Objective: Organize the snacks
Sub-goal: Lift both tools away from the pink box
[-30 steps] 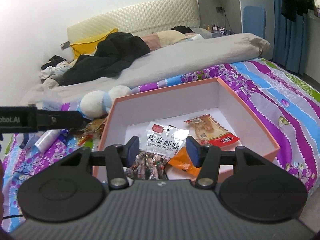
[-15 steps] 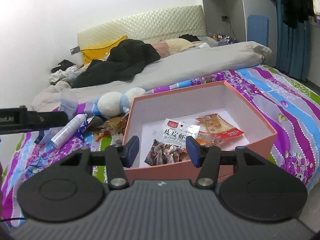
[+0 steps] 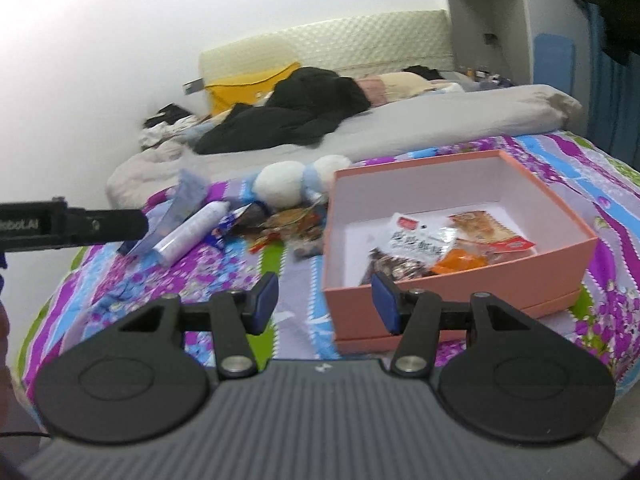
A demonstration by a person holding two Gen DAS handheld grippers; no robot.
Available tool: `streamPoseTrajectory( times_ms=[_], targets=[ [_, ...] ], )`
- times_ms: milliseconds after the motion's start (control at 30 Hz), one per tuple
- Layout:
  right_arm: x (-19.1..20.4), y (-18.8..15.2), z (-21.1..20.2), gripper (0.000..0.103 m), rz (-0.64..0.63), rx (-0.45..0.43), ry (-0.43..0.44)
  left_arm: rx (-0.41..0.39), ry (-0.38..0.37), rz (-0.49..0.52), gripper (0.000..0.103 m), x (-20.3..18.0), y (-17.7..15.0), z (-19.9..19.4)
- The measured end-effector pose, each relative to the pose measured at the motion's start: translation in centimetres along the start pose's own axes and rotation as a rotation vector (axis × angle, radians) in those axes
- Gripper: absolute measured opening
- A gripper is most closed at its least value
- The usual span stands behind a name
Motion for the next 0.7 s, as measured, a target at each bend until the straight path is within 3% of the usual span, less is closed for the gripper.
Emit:
streamPoseTrajectory(
  times_ms=[300, 700],
  targets=[
    [3.7, -1.4, -0.5, 0.054, -0.053, 0.019, 0.106, 0.019, 0.074, -0.028, 0.076, 4.8, -2.1, -2.7],
    [7.2, -4.0, -1.0, 0.054, -0.095, 0.007, 0.143, -0.004, 0.156, -0.057, 0.077, 7.8, -4.5, -5.3]
  ],
)
Point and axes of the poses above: each gripper's, at about its wrist camera, not at the fingertips, and z roughly the way its jaws point, x to its left, y to its top, the point moved 6 cm from there along z, roughly the way its jaws point, and after that the axes turned 12 degrees about -x, right-handed, at the moved point
